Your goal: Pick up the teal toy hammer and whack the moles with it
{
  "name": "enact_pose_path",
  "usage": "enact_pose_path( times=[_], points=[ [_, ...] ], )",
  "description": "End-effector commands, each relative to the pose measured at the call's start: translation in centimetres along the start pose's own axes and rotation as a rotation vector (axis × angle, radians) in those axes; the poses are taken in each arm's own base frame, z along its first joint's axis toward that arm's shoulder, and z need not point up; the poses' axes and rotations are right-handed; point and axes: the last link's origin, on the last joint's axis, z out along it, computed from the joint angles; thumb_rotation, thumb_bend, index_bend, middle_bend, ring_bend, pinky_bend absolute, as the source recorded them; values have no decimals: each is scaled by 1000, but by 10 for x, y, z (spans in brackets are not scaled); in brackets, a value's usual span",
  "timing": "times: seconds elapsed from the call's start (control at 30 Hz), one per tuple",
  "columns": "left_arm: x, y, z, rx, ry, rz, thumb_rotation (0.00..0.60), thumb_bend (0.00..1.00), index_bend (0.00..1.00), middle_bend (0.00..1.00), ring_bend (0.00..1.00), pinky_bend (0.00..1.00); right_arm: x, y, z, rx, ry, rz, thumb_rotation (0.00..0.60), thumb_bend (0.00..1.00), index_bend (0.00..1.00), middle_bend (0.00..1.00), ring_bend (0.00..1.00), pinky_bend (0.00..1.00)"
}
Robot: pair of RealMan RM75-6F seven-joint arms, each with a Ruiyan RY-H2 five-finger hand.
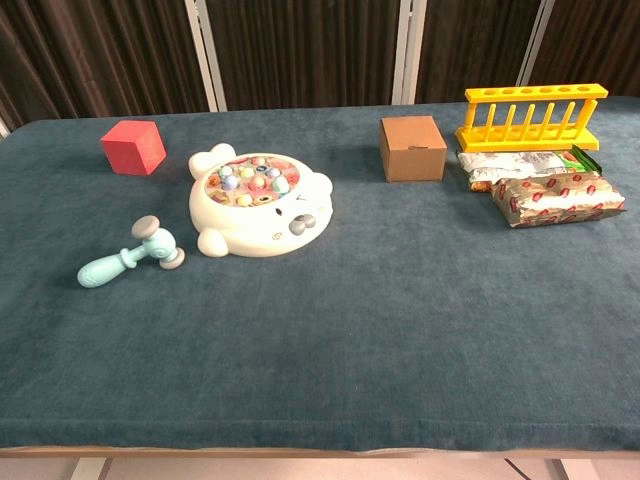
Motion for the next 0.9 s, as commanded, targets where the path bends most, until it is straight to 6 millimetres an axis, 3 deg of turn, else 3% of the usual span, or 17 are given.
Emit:
enact_pose_path(
  times=[0.03, 0.13, 0.33, 0.67, 0.9],
  points=[
    [-2, 0, 2, -1, -11, -8, 600, 388, 0, 0, 0, 12, 0, 0, 0, 2, -1, 1, 600, 309, 0, 0, 0, 0],
    [-12, 2, 12, 4, -54, -56, 600, 376, 0, 0, 0, 37, 0, -1, -2, 6, -4, 2, 600, 309, 0, 0, 0, 0],
    [-46, 16, 54, 31, -155, -200, 600, 358, 0, 0, 0, 72, -2, -3, -1, 15, -12, 3, 600, 309, 0, 0, 0, 0],
    [-85, 60, 108, 67, -141, -185, 600, 345, 20, 51, 7, 84, -2, -4, 2, 22, -16, 12, 600, 309, 0, 0, 0, 0],
    [-103, 84, 137, 93, -153, -277, 600, 345, 98, 127, 85, 90, 1, -2, 1, 23, -12, 21, 600, 309, 0, 0, 0, 0]
  ],
)
